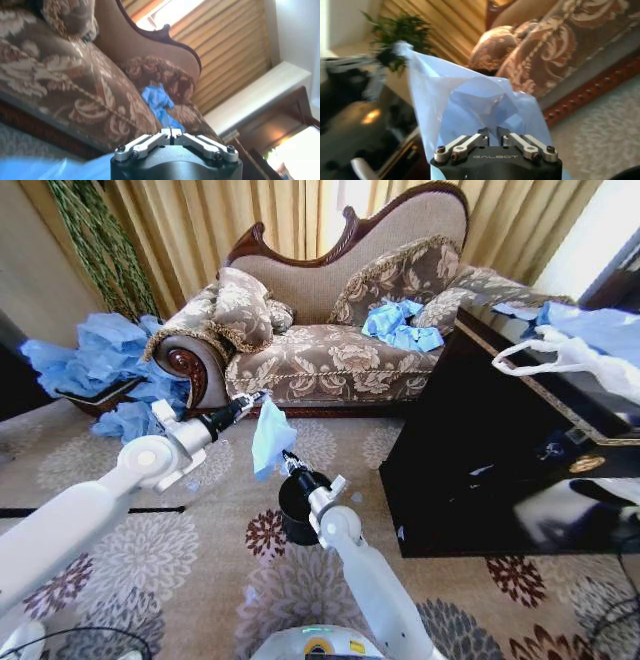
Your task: Place a garbage bag over the trash bin.
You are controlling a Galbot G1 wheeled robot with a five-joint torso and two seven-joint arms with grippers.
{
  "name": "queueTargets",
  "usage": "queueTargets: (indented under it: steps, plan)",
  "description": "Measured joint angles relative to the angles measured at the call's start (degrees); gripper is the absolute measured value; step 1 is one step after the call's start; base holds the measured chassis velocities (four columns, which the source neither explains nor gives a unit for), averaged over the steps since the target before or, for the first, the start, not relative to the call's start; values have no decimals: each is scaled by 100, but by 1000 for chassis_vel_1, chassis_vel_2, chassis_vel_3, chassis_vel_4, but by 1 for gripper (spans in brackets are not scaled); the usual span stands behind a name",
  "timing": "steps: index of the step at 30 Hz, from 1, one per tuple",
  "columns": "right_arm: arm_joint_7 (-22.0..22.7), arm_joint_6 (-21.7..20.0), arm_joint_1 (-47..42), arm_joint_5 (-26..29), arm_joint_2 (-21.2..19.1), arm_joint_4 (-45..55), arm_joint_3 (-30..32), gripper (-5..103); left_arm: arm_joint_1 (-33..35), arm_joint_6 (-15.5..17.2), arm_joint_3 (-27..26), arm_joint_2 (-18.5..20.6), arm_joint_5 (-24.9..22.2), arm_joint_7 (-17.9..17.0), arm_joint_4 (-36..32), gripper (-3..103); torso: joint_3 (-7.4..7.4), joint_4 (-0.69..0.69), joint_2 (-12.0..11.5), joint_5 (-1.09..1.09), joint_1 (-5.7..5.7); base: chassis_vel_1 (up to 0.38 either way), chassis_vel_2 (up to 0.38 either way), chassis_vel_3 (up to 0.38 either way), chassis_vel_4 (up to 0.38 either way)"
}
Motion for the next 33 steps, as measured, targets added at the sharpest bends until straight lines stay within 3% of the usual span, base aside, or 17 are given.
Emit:
queueTargets:
  steps: [3,8,10,13,15,17,19,22,24,25,28,31,33]
  plan:
    - [-201,8,-100,-14,-120,107,-4,-1,-464,3,245,-63,-71,-56,244,0,0,-1,0,0,0,0,0,0,0]
    - [-313,21,-123,176,-303,89,266,20,-1300,87,703,-44,-228,76,614,0,0,0,0,1,0,0,0,0,0]
    - [-310,13,-108,329,-353,76,356,20,-1376,98,750,-40,-240,93,641,0,0,0,0,1,0,0,0,0,0]
    - [-290,-44,-59,798,-534,50,593,38,-1462,109,832,-57,-248,114,654,0,0,0,0,1,0,0,0,0,0]
    - [-264,-62,-35,898,-580,30,649,38,-1472,111,853,-62,-248,127,652,0,0,0,0,1,0,0,0,0,0]
    - [-65,-146,133,1248,-604,-83,742,54,-1507,121,907,-65,-247,179,634,0,0,-1,0,1,0,0,0,0,0]
    - [59,-184,238,1363,-577,-159,760,54,-1517,124,917,-62,-249,187,616,0,0,-1,0,1,0,0,0,0,0]
    - [409,-315,674,1669,-456,-376,758,71,-1552,124,961,-34,-269,191,557,0,0,2,0,1,0,0,0,0,0]
    - [531,-380,822,1800,-406,-435,743,71,-1573,124,984,-30,-271,190,546,0,1,2,0,1,0,0,0,0,0]
    - [692,-469,1039,1974,-331,-549,708,82,-1612,123,1021,-27,-273,189,540,0,1,1,0,1,0,0,0,0,0]
    - [891,-538,1385,2252,-173,-782,672,87,-1701,123,1092,-33,-273,191,552,0,1,1,0,1,0,0,0,0,0]
    - [1342,-788,1758,2957,11,-963,749,99,-1786,123,1180,-57,-273,203,587,0,1,1,0,0,0,0,0,0,0]
    - [1456,-889,1830,3149,22,-973,762,100,-1813,123,1205,-69,-273,205,597,0,0,2,0,0,0,0,0,0,0]
